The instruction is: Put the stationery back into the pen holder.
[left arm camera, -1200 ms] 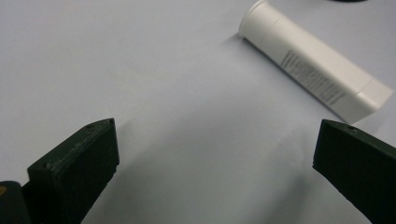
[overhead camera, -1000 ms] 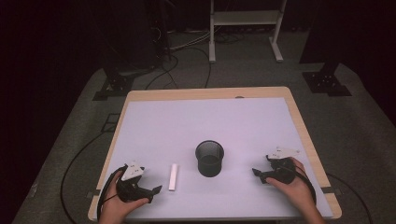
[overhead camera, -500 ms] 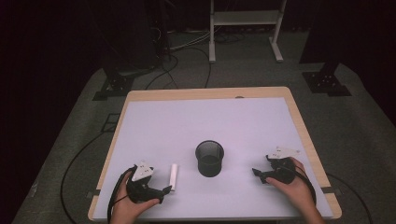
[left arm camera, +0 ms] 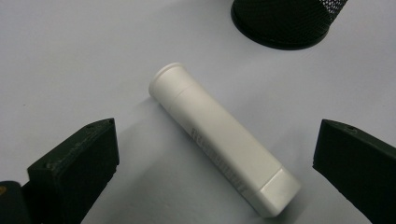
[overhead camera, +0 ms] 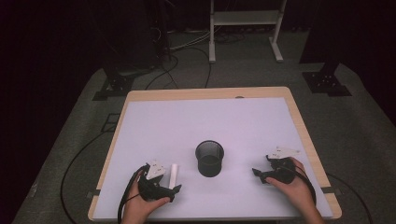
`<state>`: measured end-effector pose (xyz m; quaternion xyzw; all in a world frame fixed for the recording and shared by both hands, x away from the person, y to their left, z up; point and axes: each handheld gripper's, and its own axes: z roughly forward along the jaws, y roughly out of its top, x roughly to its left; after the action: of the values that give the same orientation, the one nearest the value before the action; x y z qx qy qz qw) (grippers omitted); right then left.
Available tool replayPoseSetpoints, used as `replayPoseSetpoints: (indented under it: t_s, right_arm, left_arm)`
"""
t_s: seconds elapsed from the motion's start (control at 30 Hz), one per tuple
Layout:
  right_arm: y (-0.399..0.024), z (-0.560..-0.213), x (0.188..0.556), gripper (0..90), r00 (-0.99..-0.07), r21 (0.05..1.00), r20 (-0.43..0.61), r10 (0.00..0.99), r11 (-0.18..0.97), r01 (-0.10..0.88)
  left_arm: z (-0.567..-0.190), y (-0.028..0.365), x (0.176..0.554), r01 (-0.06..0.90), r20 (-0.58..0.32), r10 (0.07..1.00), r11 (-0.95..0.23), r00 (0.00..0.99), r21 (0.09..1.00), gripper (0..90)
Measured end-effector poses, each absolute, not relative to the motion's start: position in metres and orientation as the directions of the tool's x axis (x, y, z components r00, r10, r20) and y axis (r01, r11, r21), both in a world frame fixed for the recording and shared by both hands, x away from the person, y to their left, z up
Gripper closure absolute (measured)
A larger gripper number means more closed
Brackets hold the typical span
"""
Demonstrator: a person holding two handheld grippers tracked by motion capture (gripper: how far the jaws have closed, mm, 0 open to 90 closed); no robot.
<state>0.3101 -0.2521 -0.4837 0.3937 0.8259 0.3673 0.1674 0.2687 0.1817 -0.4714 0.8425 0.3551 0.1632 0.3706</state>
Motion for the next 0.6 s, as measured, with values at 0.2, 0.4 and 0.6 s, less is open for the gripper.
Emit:
replayPoseSetpoints:
  t_s: [0.2,0.4,0.6]
  right_arm:
    - [-0.252,-0.484,0.31,17.6,-0.634,0.739,0.013,0.773,0.42,0.527]
    - [-0.252,-0.484,0.31,17.6,-0.635,0.739,0.013,0.773,0.42,0.527]
    - [-0.252,-0.484,0.31,17.6,-0.635,0.74,0.012,0.772,0.42,0.525]
  left_arm:
    - [-0.474,0.186,0.27,0.5,0.015,0.739,-0.471,0.674,0.726,4.9]
    - [-0.474,0.195,0.267,0.509,0.027,0.753,-0.471,0.658,0.72,5.5]
    - [-0.472,0.207,0.265,0.512,0.041,0.768,-0.464,0.639,0.723,8.9]
